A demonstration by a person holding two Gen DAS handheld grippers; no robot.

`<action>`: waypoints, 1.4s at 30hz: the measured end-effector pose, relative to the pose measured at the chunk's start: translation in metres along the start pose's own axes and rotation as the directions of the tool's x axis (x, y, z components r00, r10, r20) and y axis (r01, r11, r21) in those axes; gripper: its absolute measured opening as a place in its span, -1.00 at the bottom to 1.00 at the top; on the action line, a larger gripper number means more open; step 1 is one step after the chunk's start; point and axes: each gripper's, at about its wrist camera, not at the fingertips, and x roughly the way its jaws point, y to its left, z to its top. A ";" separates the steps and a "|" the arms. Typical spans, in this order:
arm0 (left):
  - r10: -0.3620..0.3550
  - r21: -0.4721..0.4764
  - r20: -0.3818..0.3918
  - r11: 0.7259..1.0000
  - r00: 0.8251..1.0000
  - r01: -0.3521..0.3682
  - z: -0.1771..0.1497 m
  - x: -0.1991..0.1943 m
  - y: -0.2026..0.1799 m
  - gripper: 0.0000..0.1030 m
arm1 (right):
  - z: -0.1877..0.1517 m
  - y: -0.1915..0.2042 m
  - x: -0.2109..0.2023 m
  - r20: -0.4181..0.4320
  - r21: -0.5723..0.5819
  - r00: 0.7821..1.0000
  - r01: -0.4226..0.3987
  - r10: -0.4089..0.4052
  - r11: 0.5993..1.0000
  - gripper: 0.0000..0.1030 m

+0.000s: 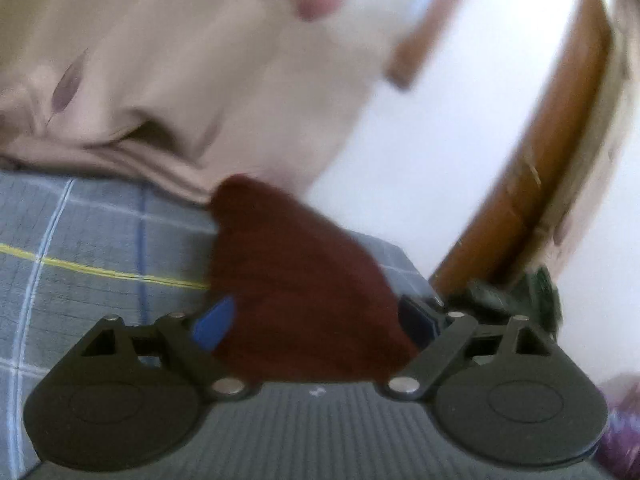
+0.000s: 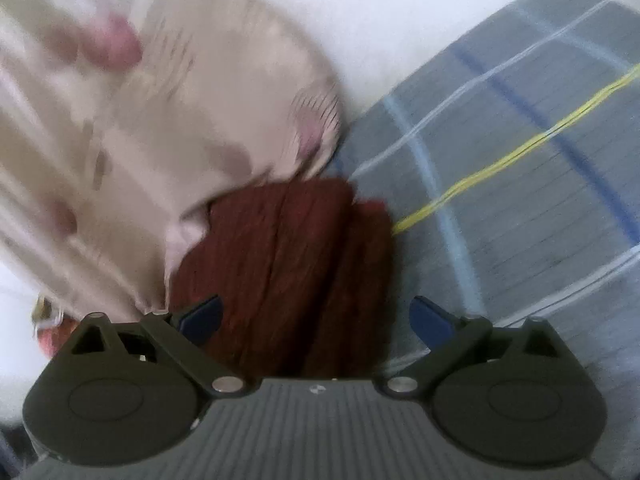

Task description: Fold small clothes

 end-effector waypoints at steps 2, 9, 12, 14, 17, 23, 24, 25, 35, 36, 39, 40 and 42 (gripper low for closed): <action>-0.024 -0.067 -0.092 0.998 0.995 0.018 0.009 0.019 0.025 0.74 | -0.004 0.005 0.012 -0.041 -0.030 0.999 -0.003 0.001 1.000 0.94; -0.216 -0.242 -0.239 0.957 0.947 0.157 -0.003 0.075 0.068 0.74 | -0.004 -0.004 0.044 -0.071 0.010 0.993 -0.093 0.094 0.996 0.88; -0.208 -0.255 -0.211 0.955 0.955 0.151 -0.010 0.073 0.064 0.71 | -0.011 -0.001 0.049 -0.066 -0.020 0.991 -0.114 0.112 0.993 0.51; -0.196 -0.254 -0.195 0.956 0.961 0.143 -0.010 0.062 0.057 0.66 | -0.015 -0.002 0.046 -0.046 0.013 0.987 -0.151 0.151 0.988 0.35; -0.154 -0.208 -0.199 0.972 0.968 0.112 -0.005 0.035 0.038 0.66 | -0.019 0.005 0.040 -0.020 0.028 0.979 -0.203 0.204 0.979 0.28; -0.013 -0.100 -0.194 0.995 0.981 -0.007 0.003 -0.014 0.025 0.66 | -0.025 0.048 0.043 -0.041 -0.037 0.954 -0.297 0.296 0.954 0.25; 0.013 -0.081 -0.191 0.996 0.981 -0.029 0.004 -0.017 0.027 0.66 | -0.027 0.053 0.045 -0.046 -0.035 0.951 -0.308 0.306 0.951 0.25; 0.036 -0.077 -0.193 0.996 0.981 -0.052 0.004 -0.021 0.029 0.67 | -0.031 0.058 0.049 -0.054 -0.025 0.947 -0.318 0.316 0.948 0.24; 0.150 -0.032 -0.158 0.987 0.976 -0.157 -0.014 -0.033 0.029 0.68 | -0.056 0.059 0.074 -0.079 0.038 0.968 -0.236 0.238 0.971 0.41; 0.164 -0.033 -0.158 0.985 0.974 -0.171 -0.014 -0.036 0.031 0.67 | -0.055 0.061 0.068 -0.067 0.031 0.971 -0.228 0.230 0.973 0.41; 0.201 -0.029 -0.109 0.978 0.974 -0.205 -0.018 -0.052 0.025 0.67 | -0.058 0.074 0.032 -0.004 -0.052 0.979 -0.202 0.202 0.978 0.40; 0.210 -0.029 -0.093 0.977 0.973 -0.213 -0.018 -0.057 0.023 0.67 | -0.061 0.082 0.021 0.012 -0.092 0.979 -0.200 0.202 0.976 0.41; 0.224 -0.024 -0.063 0.974 0.972 -0.226 -0.021 -0.068 0.016 0.67 | -0.075 0.103 -0.006 0.053 -0.218 0.983 -0.163 0.179 0.962 0.41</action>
